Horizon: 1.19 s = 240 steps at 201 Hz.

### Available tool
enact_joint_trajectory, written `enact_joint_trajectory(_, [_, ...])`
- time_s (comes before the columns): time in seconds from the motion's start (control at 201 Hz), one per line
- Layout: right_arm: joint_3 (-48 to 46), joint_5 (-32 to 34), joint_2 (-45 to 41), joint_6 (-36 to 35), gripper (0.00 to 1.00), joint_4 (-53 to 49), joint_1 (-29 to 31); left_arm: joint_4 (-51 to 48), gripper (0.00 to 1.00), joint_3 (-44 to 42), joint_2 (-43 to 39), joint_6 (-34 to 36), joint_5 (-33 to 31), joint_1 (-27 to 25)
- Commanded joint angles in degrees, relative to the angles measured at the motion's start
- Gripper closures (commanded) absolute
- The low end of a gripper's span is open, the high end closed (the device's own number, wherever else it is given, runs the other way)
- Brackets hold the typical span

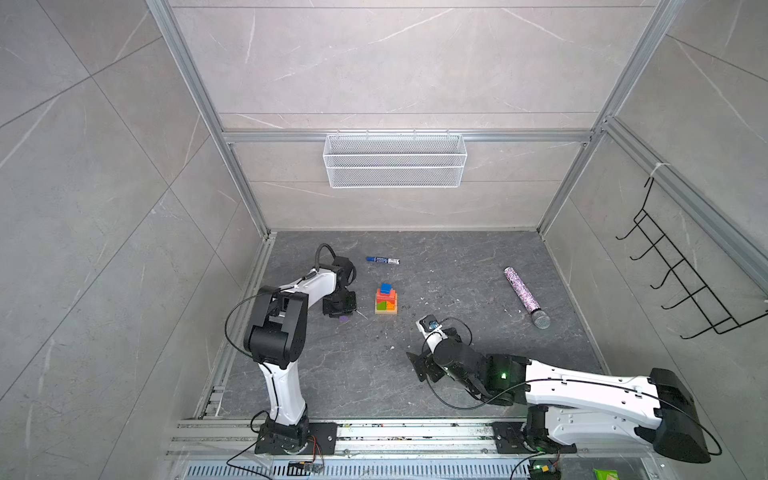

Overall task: Build the wood block tower
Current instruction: 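Lift and carry the purple cube with the left gripper over the tower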

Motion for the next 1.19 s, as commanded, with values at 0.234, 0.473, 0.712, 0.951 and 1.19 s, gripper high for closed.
enact_joint_trajectory(0.234, [0.51,1.73,-0.16,2.12,0.06,0.15,0.83,-2.74,0.83,-0.15,-7.11,-1.58,2.70,-0.21])
enact_joint_trajectory(0.473, [-0.48,2.48,-0.21,2.21,0.05,1.71,1.02,-4.85,0.83,0.58,-11.83,-1.46,3.39,-1.88])
enact_joint_trajectory(0.712, [-1.27,2.08,-0.18,1.41,0.04,3.85,1.26,-8.27,0.83,4.46,-14.37,-1.34,3.24,-4.60])
enact_joint_trajectory(0.951, [-1.08,2.44,-0.51,1.41,0.04,3.00,1.33,-11.29,0.82,10.27,-14.12,-1.03,2.79,-7.61])
enact_joint_trajectory(1.19, [-0.90,3.04,-1.38,1.15,0.05,1.60,1.45,-14.27,0.82,17.86,-10.32,0.33,1.90,-10.62])
